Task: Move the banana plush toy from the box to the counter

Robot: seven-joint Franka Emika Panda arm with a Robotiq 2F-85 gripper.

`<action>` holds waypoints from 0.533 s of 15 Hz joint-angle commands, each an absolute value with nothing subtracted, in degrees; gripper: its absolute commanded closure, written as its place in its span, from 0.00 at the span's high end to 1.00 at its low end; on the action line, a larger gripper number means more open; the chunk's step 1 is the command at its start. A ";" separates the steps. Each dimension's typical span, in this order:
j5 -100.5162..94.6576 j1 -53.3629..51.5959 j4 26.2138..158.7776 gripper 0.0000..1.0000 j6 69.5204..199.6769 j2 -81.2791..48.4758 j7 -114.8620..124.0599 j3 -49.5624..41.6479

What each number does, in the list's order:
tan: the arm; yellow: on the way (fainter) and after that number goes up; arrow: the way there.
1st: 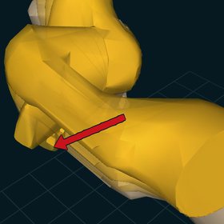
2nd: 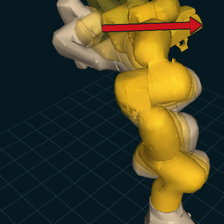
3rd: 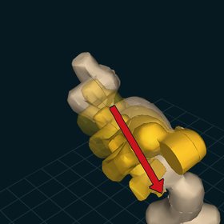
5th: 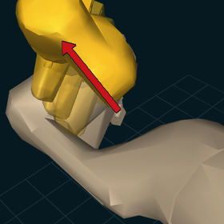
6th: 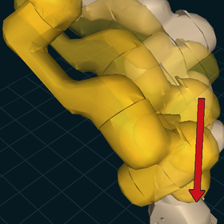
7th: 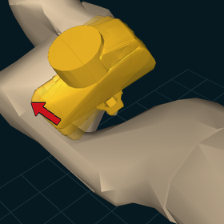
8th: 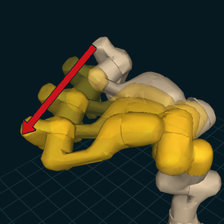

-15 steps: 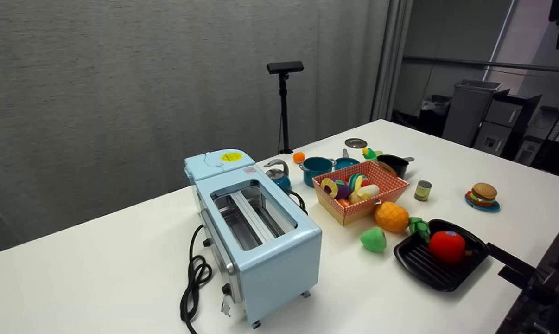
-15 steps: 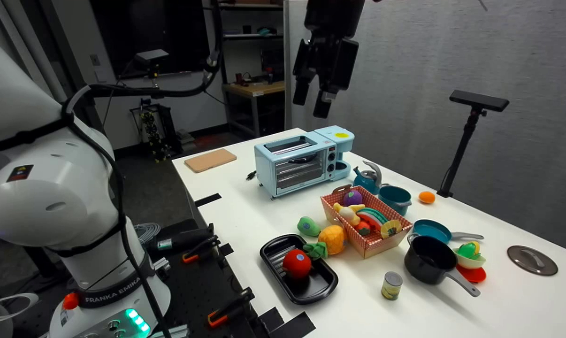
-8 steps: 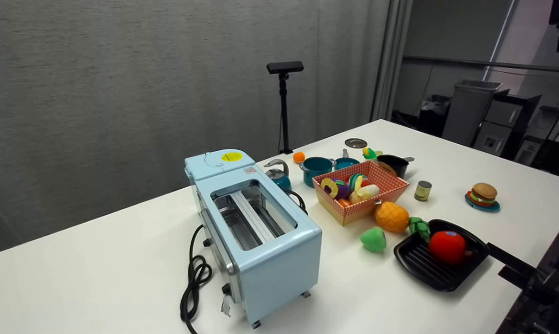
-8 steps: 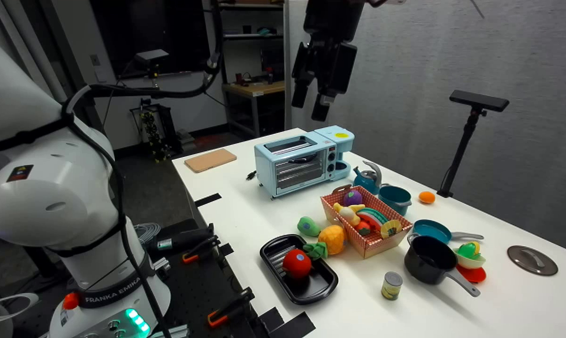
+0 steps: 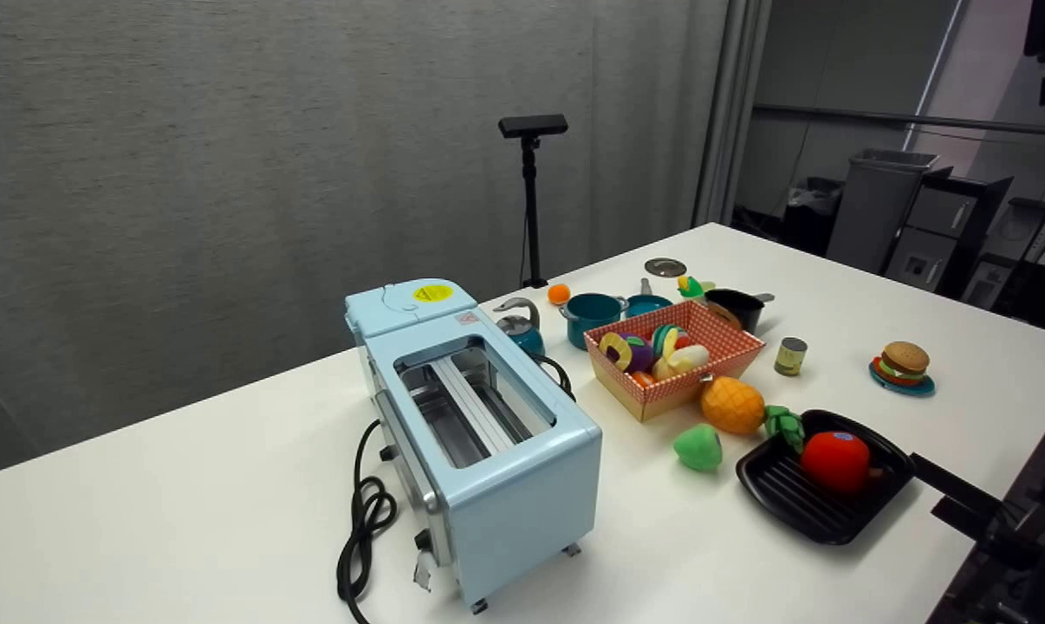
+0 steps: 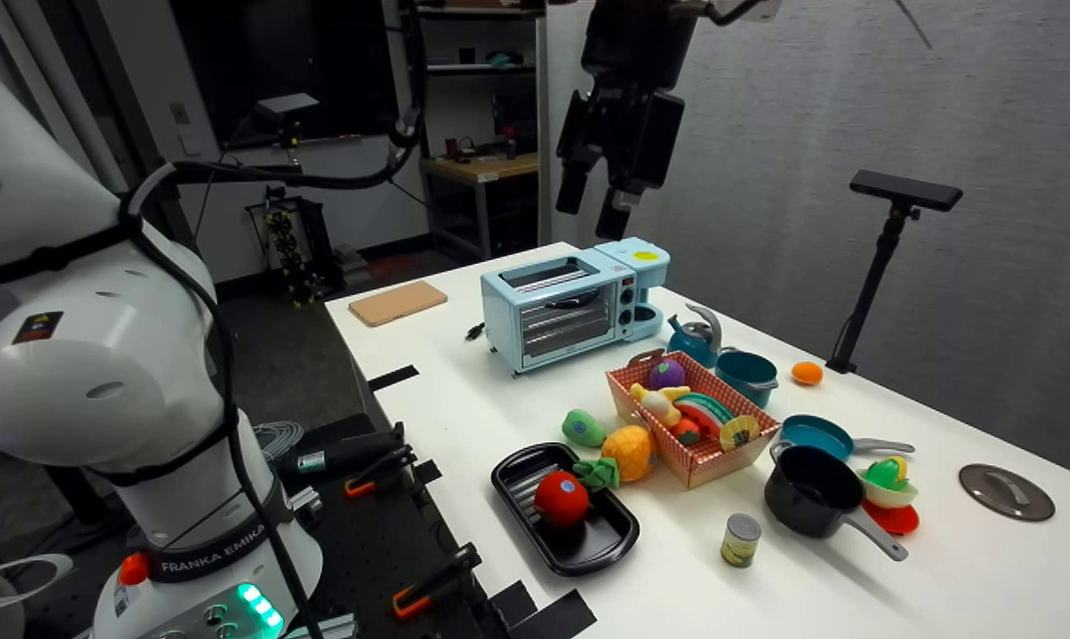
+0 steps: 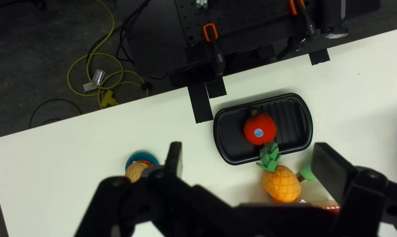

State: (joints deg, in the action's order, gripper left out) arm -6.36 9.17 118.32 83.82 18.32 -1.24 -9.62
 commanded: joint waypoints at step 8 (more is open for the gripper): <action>-8.93 8.38 116.87 1.00 90.23 13.03 -5.50 -9.18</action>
State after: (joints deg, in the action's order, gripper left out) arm -7.95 9.04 118.20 88.71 14.94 -3.87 -9.39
